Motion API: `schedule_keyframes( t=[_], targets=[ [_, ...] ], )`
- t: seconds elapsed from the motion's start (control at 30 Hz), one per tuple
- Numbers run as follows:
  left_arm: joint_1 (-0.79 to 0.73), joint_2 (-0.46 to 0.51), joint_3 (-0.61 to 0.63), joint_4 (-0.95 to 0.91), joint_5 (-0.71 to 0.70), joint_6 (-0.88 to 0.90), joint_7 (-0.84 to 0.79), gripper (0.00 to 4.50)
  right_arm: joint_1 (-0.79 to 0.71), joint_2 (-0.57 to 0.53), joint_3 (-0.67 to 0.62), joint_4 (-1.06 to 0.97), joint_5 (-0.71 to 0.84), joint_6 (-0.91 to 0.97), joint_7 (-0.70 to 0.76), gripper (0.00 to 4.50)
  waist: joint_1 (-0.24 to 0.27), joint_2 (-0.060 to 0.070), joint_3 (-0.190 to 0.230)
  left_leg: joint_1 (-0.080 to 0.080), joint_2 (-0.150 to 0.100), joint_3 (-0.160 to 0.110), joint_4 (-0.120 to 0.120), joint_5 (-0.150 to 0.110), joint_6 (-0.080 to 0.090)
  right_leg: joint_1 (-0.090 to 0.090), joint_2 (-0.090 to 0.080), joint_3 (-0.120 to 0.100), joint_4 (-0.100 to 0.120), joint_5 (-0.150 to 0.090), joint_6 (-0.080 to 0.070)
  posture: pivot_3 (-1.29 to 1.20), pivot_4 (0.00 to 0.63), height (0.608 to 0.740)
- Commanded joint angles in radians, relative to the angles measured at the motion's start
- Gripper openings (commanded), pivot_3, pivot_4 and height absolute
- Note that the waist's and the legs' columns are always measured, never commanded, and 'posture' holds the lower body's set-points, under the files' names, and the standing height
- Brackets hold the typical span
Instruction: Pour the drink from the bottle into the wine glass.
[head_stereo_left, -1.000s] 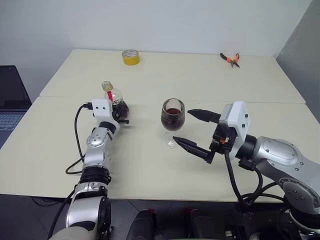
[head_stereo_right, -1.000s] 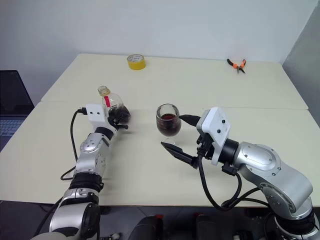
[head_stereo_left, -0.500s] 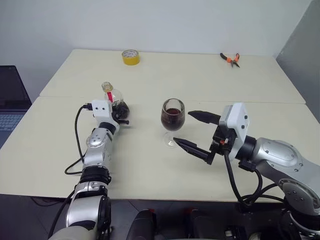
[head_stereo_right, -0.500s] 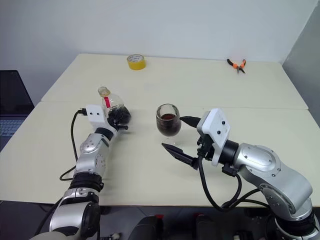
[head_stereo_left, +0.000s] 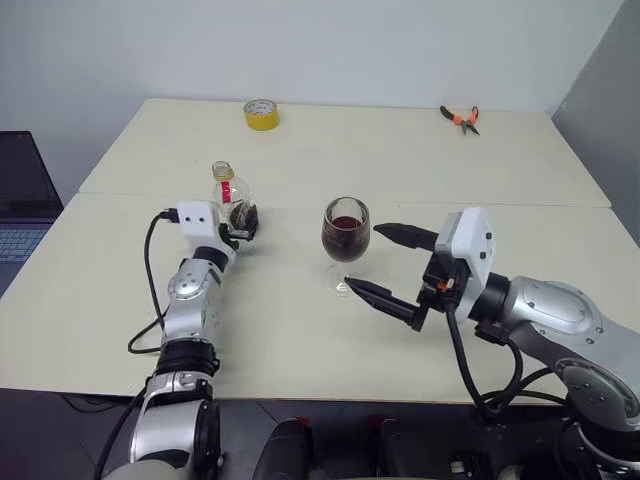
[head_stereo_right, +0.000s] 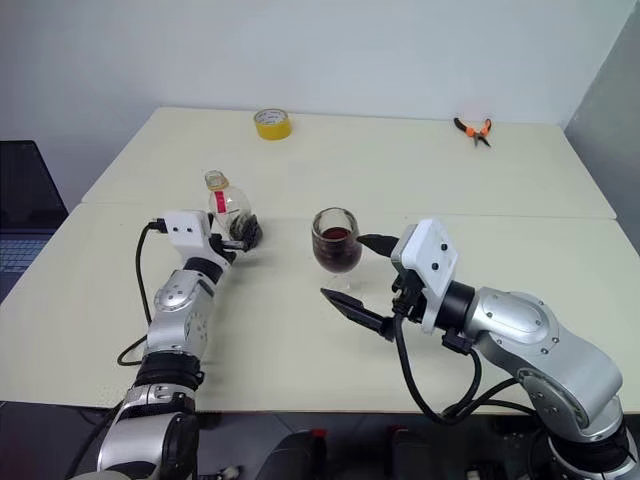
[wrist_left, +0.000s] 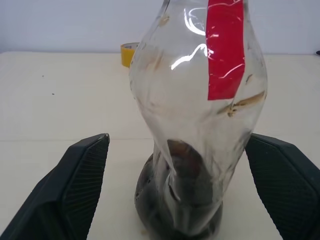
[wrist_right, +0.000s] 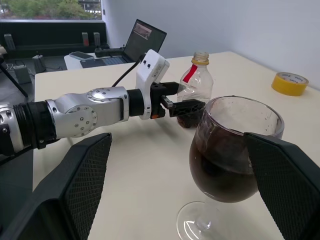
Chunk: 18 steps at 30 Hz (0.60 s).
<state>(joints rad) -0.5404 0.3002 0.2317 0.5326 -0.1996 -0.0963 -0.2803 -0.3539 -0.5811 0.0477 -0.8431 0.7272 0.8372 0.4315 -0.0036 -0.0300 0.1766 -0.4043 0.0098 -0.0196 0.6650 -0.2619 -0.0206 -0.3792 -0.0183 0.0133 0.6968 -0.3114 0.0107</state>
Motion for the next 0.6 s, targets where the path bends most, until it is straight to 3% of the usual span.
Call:
schedule_keyframes(
  t=[0.03, 0.33, 0.6],
  targets=[
    [0.03, 0.009, -0.004, -0.109, 0.0, 0.007, 0.0, 4.48, 0.004, 0.003, -0.001, -0.04, -0.004, -0.027, -0.003, 4.5, 0.0, 0.0, 0.0, 0.0, 0.0, 0.0, 0.0, 0.0, 0.0, 0.0, 0.0, 0.0, 0.0, 0.0, 0.0, 0.0, 0.15, 0.74],
    [0.222, 0.022, -0.011, -0.482, 0.003, 0.144, 0.036, 4.48, 0.101, 0.026, -0.018, -0.031, -0.068, -0.177, 0.025, 4.5, 0.0, 0.0, 0.0, 0.0, 0.0, 0.0, -0.001, 0.0, 0.0, 0.0, 0.0, 0.0, -0.001, 0.0, 0.0, 0.0, 0.15, 0.74],
    [0.332, 0.026, -0.002, -0.67, 0.013, 0.255, 0.067, 4.48, 0.222, 0.062, -0.087, 0.024, -0.04, -0.279, 0.059, 4.5, 0.0, 0.0, 0.0, 0.004, 0.0, -0.001, -0.002, 0.0, 0.0, 0.005, 0.0, 0.0, -0.003, 0.0, 0.0, 0.0, 0.15, 0.74]
  ],
)
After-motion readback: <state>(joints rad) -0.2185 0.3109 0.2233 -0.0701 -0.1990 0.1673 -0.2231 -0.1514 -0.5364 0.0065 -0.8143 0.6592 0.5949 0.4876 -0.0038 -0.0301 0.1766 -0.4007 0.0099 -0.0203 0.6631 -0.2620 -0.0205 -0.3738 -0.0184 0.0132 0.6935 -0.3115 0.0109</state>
